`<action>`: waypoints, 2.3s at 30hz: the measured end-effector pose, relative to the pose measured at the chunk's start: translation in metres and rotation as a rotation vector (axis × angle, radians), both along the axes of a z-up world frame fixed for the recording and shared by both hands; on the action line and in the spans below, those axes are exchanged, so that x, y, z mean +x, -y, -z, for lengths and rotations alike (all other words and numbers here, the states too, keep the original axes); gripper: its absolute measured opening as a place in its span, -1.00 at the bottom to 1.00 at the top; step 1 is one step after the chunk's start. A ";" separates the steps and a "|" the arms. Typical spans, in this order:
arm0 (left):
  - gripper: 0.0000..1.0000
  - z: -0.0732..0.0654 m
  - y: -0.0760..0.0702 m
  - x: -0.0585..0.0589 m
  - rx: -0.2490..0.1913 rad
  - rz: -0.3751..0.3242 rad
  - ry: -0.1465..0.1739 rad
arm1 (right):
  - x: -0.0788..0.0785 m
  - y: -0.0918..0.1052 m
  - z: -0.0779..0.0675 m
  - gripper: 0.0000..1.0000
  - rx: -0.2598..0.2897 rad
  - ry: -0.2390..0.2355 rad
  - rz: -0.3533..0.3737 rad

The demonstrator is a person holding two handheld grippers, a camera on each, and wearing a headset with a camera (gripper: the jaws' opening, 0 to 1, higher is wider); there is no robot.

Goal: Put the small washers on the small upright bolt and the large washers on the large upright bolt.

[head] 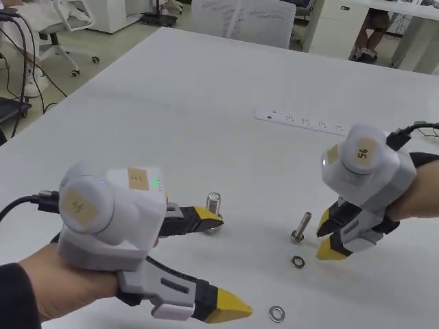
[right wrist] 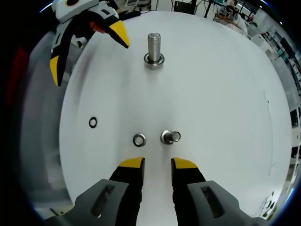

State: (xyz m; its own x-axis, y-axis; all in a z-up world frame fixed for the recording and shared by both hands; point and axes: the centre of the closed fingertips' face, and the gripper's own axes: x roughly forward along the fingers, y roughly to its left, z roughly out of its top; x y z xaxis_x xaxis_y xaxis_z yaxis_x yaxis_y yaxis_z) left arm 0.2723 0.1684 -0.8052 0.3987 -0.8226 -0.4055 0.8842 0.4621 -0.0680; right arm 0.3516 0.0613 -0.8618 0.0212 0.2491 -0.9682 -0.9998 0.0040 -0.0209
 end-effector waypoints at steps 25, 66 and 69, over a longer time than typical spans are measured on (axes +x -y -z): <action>0.41 -0.003 0.001 0.002 0.000 -0.001 0.011 | -0.021 -0.018 0.011 -0.53 0.042 -0.030 -0.029; 0.40 -0.007 0.001 0.002 -0.008 -0.004 0.018 | -0.029 -0.025 0.013 -0.71 -0.004 -0.004 -0.078; 0.40 -0.007 0.001 0.002 -0.008 -0.004 0.019 | -0.029 -0.026 0.013 -0.71 -0.013 0.000 -0.080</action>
